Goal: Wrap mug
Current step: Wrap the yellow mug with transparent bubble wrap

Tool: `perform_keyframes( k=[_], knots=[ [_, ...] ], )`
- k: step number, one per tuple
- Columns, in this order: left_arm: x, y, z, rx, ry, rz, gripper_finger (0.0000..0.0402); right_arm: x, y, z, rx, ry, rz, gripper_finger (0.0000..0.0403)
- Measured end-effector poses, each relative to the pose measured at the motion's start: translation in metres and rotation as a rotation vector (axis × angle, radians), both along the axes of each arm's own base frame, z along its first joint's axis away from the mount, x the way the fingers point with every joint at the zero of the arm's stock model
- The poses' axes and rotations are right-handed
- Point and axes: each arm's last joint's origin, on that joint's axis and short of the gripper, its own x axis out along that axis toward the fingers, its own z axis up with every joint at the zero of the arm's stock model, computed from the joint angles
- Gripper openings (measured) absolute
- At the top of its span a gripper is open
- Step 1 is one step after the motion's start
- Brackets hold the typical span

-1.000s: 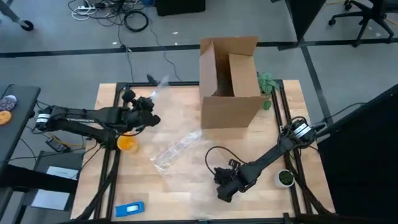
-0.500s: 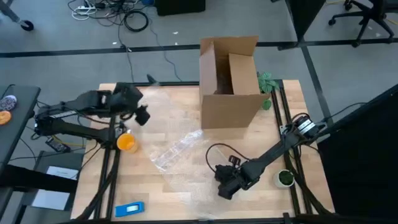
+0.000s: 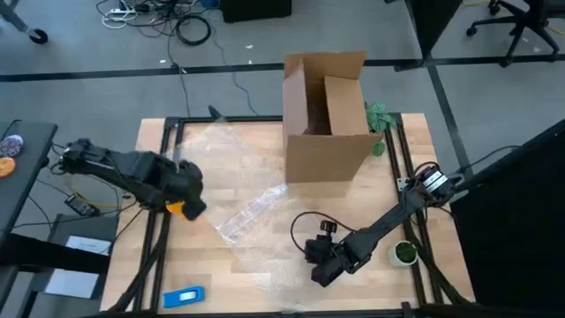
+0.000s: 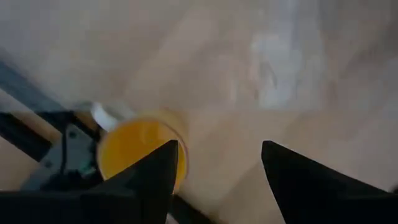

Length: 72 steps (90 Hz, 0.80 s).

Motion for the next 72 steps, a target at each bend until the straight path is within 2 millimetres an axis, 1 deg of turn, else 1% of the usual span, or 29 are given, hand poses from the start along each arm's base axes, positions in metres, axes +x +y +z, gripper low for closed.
perform_keyframes(
  k=[8,16,27,43,56,66,72],
  knots=[
    [0.004,-0.013,-0.005,-0.037,0.051,-0.039,0.0219,0.007,-0.011,0.0,-0.002,0.0,-0.031,0.0076],
    [0.003,-0.025,-0.011,-0.016,0.107,-0.101,0.0219,0.013,-0.022,0.0,-0.008,0.003,-0.058,0.0078],
    [0.0,-0.042,-0.023,-0.003,0.136,-0.219,0.0218,0.02,-0.037,0.0,-0.051,0.032,-0.04,0.0095],
    [-0.011,-0.057,-0.033,0.004,0.148,-0.285,0.0219,0.027,-0.053,0.0,-0.092,0.055,-0.017,0.0146],
    [-0.019,-0.063,-0.042,0.083,0.147,-0.389,0.0219,0.031,-0.063,0.0,-0.119,0.053,-0.04,0.0197],
    [-0.023,-0.062,-0.06,0.168,0.162,-0.45,0.0219,0.033,-0.068,0.001,-0.168,0.046,-0.041,0.0232],
    [-0.027,-0.061,-0.071,0.155,0.22,-0.468,0.0219,0.033,-0.068,0.001,-0.182,0.045,-0.038,0.0252]
  ],
)
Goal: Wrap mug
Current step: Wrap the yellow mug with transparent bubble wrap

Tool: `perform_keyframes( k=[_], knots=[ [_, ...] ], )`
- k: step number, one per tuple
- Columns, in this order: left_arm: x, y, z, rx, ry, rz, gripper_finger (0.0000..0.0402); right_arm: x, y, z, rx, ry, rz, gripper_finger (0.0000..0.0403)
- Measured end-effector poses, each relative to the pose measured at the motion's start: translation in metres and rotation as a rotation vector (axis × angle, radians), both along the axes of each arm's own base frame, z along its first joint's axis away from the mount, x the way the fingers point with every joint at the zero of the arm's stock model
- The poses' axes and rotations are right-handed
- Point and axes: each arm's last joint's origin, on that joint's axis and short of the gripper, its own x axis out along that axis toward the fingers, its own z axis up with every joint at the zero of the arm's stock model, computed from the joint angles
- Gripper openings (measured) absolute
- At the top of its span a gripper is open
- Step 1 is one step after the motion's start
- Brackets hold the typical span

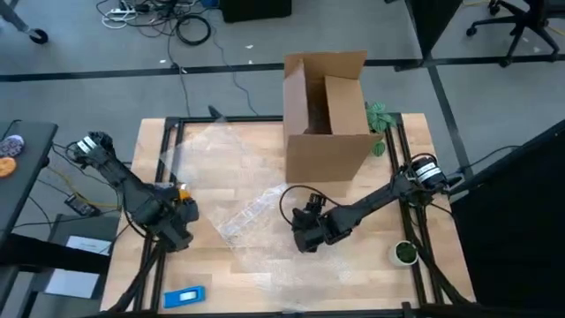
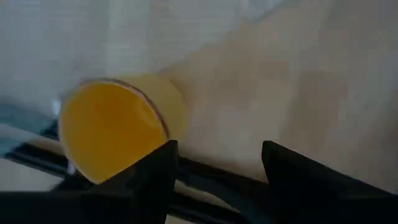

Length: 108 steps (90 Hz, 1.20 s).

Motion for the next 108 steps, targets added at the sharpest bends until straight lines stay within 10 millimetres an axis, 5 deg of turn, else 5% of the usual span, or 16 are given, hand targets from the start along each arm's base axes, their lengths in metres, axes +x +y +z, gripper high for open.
perform_keyframes(
  k=[9,23,43,74,108],
  knots=[
    [-0.001,-0.005,-0.005,-0.101,0.113,0.055,0.0219,-0.001,0.001,0.0,0.015,-0.005,-0.012,0.0276],
    [0.001,-0.021,0.003,-0.161,0.017,0.051,0.0219,-0.002,0.005,0.0,0.023,-0.009,-0.014,0.0296],
    [-0.004,-0.014,-0.001,0.0,-0.037,0.064,0.0219,-0.002,0.004,0.0,0.021,-0.01,-0.017,0.0304],
    [-0.006,-0.009,0.026,0.063,-0.056,0.036,0.0223,0.002,-0.006,0.0,0.0,-0.002,-0.02,0.0308],
    [-0.005,0.009,-0.012,0.125,0.086,-0.009,0.0291,0.005,-0.007,-0.002,-0.01,-0.002,0.002,0.0309]
  ],
)
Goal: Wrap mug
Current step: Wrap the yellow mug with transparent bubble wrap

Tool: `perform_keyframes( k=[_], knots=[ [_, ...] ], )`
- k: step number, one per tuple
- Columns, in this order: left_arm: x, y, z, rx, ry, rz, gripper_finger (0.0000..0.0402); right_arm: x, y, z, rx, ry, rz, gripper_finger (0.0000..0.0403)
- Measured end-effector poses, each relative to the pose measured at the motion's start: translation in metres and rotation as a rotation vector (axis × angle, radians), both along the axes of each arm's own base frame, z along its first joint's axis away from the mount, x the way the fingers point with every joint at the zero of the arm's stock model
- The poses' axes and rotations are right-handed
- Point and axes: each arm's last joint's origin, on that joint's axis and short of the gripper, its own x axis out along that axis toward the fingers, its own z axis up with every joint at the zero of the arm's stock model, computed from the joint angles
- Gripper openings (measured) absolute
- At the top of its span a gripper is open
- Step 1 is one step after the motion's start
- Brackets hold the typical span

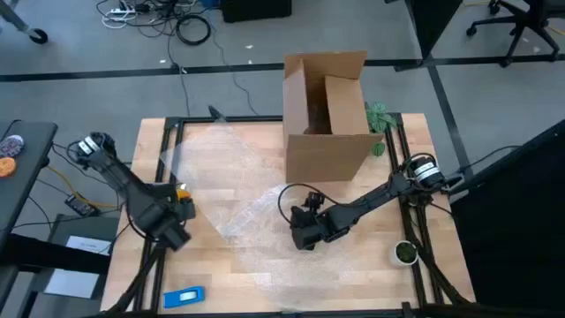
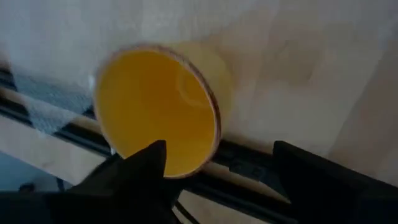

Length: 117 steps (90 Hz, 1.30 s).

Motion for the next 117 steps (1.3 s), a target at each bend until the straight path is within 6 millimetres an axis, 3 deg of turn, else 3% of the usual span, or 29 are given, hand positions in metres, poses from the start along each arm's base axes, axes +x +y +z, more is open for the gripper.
perform_keyframes(
  k=[13,37,89,117],
  knots=[
    [0.007,0.0,-0.014,-0.073,-0.012,-0.021,0.0306,0.001,-0.002,0.0,-0.022,0.016,0.032,0.0309],
    [0.015,0.011,-0.015,-0.049,0.013,-0.008,0.0304,0.011,-0.01,0.003,-0.043,-0.017,0.081,0.0309],
    [0.046,0.046,-0.023,-0.104,0.055,0.106,0.0239,0.017,-0.031,0.002,-0.034,0.034,0.118,0.0309],
    [0.043,0.051,-0.033,-0.153,0.127,0.194,0.0224,0.011,-0.029,-0.001,-0.034,0.081,0.103,0.0309]
  ],
)
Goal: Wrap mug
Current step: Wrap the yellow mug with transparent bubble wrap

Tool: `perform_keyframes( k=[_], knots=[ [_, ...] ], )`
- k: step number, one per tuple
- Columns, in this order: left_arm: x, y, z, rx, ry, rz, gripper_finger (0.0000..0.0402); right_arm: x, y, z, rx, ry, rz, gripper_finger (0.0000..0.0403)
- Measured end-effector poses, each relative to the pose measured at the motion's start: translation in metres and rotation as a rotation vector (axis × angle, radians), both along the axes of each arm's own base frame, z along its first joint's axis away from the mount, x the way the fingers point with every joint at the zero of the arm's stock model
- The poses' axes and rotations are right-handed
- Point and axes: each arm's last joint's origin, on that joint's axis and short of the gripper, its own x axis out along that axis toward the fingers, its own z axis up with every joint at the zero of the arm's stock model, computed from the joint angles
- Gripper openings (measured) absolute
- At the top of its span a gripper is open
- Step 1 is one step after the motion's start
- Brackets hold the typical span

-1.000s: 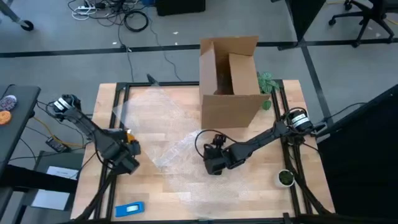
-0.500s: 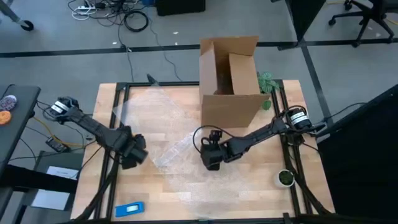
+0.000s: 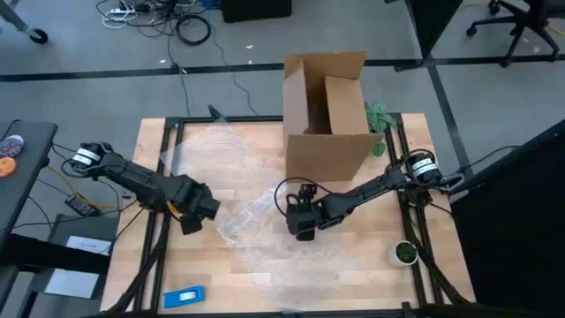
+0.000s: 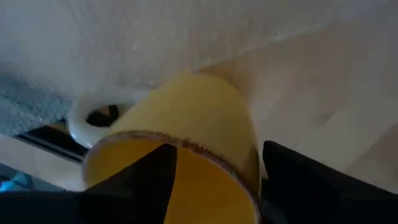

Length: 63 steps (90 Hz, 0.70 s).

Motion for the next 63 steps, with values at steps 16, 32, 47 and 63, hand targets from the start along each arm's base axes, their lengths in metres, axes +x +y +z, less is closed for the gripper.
perform_keyframes(
  k=[16,32,47,63],
  knots=[
    [0.006,-0.001,-0.005,-0.045,-0.061,0.07,0.0223,-0.001,0.003,0.0,0.007,-0.002,-0.006,0.0309],
    [0.0,0.001,-0.024,-0.048,-0.049,0.046,0.0223,-0.004,0.007,-0.001,0.017,0.011,-0.014,0.0309],
    [-0.006,0.002,-0.041,-0.053,-0.059,0.046,0.0223,-0.005,0.007,-0.001,0.022,0.016,-0.02,0.0309],
    [-0.003,0.002,-0.038,-0.027,-0.078,0.038,0.0223,-0.005,0.007,-0.001,0.022,0.015,-0.023,0.0309]
  ],
)
